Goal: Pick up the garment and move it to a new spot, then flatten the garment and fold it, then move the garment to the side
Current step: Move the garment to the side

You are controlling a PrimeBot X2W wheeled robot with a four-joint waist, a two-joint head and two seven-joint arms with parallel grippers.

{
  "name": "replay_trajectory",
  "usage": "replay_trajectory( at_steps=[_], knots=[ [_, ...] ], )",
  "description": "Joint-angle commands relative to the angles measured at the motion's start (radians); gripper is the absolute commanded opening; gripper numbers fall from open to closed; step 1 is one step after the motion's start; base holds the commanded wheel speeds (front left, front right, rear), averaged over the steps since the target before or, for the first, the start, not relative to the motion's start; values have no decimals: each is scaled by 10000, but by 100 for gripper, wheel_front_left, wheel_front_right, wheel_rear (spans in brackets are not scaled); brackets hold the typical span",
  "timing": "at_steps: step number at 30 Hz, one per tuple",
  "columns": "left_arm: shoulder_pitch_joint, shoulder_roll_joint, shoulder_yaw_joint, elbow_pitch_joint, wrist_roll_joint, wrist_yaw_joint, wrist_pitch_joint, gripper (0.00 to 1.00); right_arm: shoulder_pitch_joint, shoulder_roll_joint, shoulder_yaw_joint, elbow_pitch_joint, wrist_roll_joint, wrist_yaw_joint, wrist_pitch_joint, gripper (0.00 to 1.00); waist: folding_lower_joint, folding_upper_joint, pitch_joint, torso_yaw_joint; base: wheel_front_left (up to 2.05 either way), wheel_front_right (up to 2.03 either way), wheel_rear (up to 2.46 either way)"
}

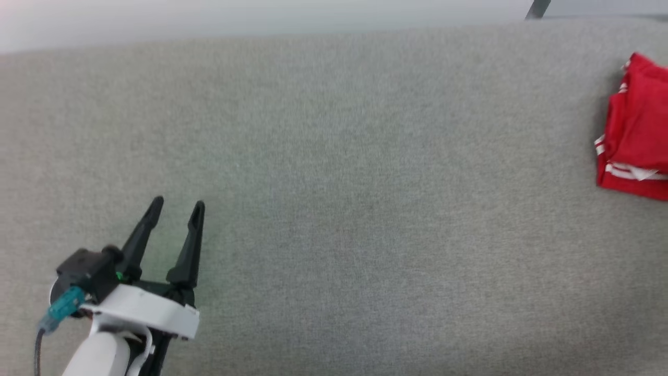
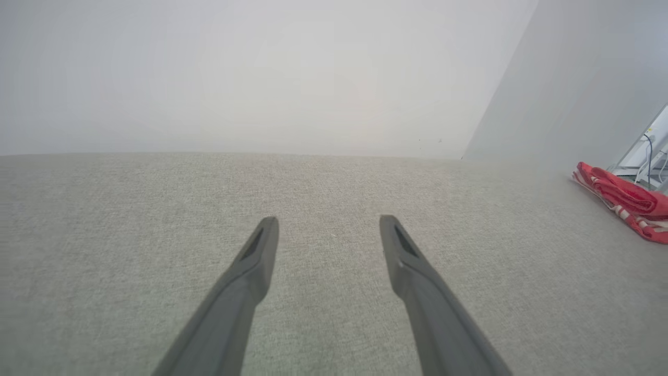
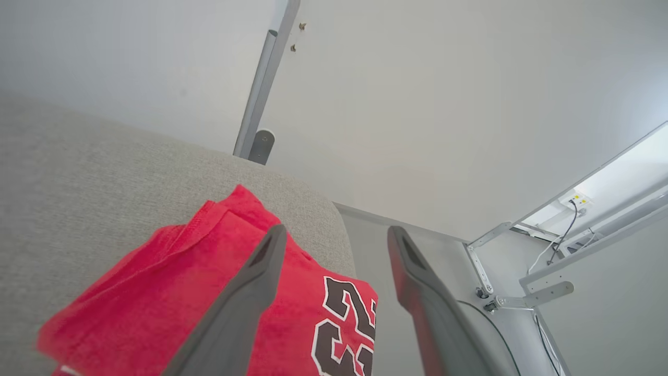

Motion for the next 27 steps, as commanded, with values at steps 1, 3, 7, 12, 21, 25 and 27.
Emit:
replay_trajectory(
  at_steps=[1, 3, 7, 12, 21, 25, 27],
  knots=[
    [255, -33, 91, 25, -24, 38, -42, 100, 408, 166, 58, -172, 201, -11, -207, 100, 0, 0, -849, -57, 0, 0, 0],
    [491, -44, 201, 28, -37, 39, -55, 100, 765, 403, 101, -452, 373, -11, -417, 100, 0, 0, -1219, -79, 0, 0, 0],
    [999, -63, 410, -29, -68, 51, -66, 100, 1640, 667, 176, -1173, 802, -11, -711, 100, 0, 0, -1884, -81, 0, 0, 0],
    [1614, -76, 739, -162, -7, 85, -69, 100, 2846, 907, 91, -2269, 1185, -11, -946, 100, 0, 0, -2554, -17, 0, 0, 0],
    [2870, -111, 1710, -669, 137, 227, -70, 100, 4973, 1866, -556, -4276, 1226, -11, -1106, 100, 0, 0, -3200, 1, 0, 0, 0],
    [3208, -120, 2066, -878, 366, 230, -71, 100, 5850, 2201, -1024, -5049, 1119, -11, -1152, 100, 0, 0, -3362, 157, 0, 0, 0],
    [3347, -141, 2251, -960, 474, 230, -71, 100, 6283, 2424, -1212, -5465, 1010, -11, -1147, 100, 0, 0, -3441, 241, 0, 0, 0]
  ],
)
